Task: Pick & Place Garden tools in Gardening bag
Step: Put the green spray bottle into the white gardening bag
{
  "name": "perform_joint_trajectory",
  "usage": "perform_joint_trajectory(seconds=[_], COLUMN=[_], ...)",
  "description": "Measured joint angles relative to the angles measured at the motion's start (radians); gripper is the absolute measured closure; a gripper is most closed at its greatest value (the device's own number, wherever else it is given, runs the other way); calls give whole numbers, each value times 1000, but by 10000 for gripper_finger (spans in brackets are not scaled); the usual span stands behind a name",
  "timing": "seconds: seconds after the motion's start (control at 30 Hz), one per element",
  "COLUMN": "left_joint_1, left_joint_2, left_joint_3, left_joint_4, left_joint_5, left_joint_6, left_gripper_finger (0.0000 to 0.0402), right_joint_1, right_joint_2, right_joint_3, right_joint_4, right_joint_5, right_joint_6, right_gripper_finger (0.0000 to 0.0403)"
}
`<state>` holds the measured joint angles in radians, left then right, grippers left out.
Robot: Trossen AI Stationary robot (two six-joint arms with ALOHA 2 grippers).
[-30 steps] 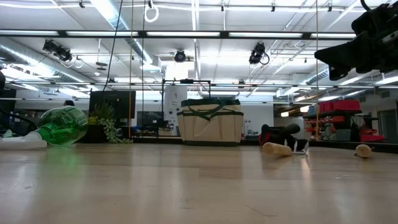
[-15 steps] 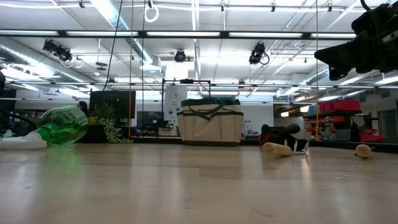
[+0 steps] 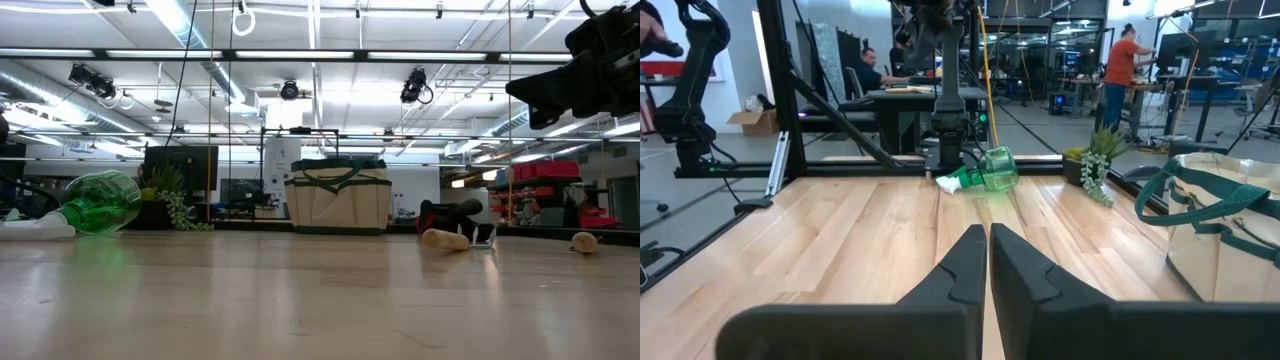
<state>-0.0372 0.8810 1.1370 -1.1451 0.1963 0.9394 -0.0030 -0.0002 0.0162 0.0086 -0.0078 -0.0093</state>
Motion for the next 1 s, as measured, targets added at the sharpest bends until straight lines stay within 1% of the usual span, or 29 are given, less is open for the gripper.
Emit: perform_joint_trajectory(seconds=[0.1, 0.23, 0.33, 0.57, 0.7, 0.87, 1.0], left_joint_1=[0, 0, -2, -2, -7, -31, -65], left_joint_2=[36, 79, 113, 176, 205, 246, 282], left_joint_3=[0, 0, 0, 0, 0, 0, 0], left_joint_4=[-10, -50, -71, -103, -111, -110, -111], left_joint_5=[0, 6, 7, -19, -19, -20, -62], left_joint_6=[11, 119, 151, 160, 222, 226, 228], left_gripper_finger=[389, 386, 390, 391, 389, 393, 392], right_joint_1=[0, 0, 0, 0, 0, 0, 0], right_joint_2=[0, 0, 0, 0, 0, 0, 0], right_joint_3=[0, 0, 0, 0, 0, 0, 0], right_joint_4=[0, 0, 0, 0, 0, 0, 0], right_joint_5=[0, 0, 0, 0, 0, 0, 0], right_joint_6=[0, 0, 0, 0, 0, 0, 0], right_gripper_finger=[380, 380, 380, 380, 380, 380, 380])
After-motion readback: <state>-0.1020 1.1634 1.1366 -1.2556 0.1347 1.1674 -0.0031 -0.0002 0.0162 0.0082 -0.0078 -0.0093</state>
